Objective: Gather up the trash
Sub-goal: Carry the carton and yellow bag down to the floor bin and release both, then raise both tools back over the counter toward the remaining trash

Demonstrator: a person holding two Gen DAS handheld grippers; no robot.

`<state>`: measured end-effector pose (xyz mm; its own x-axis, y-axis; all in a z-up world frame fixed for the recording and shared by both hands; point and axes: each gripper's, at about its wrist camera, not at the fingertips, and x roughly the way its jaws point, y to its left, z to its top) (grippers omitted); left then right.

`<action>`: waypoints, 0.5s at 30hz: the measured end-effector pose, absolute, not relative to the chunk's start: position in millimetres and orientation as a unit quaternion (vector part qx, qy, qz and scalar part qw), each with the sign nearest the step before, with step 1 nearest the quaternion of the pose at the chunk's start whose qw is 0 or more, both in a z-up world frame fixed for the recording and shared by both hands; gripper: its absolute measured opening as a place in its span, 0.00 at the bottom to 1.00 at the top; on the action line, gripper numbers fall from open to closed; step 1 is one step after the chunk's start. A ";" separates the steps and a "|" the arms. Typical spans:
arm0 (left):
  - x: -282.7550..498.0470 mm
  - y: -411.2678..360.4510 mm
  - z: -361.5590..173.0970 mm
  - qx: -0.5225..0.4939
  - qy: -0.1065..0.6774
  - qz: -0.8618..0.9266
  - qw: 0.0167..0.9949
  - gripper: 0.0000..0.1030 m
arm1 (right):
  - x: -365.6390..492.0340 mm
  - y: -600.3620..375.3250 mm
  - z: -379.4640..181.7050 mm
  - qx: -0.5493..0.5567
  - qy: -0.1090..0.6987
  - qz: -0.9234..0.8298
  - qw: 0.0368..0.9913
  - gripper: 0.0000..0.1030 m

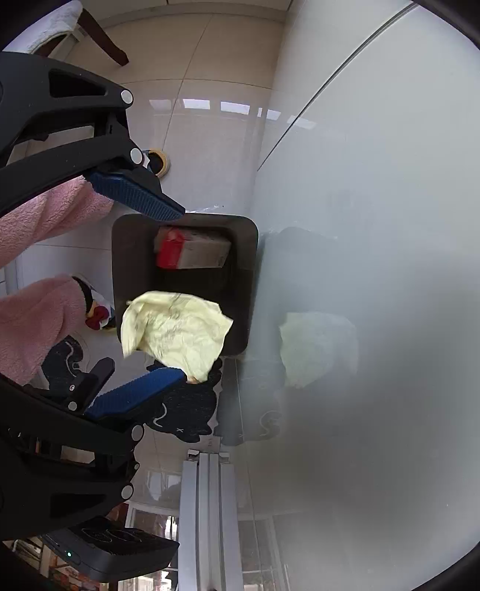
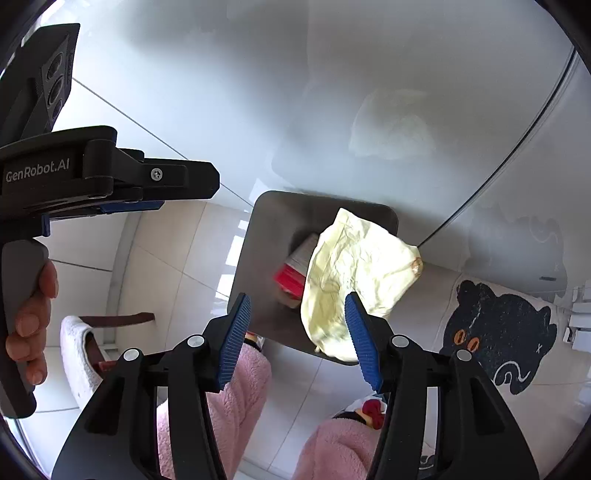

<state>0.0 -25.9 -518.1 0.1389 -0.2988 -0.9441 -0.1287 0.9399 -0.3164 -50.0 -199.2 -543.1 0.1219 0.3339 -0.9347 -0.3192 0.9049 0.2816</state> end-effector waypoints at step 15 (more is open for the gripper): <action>-42.0 -13.9 -396.2 -0.162 0.587 -0.050 0.791 0.92 | -71.8 -229.1 -396.0 0.028 0.564 0.216 0.797 0.97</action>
<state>-42.0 -13.9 -396.2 0.3051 -0.2692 -0.9135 -0.1119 0.9424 -0.3151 -71.8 -229.1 -396.0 0.2713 0.3752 -0.8863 -0.3122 0.9054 0.2877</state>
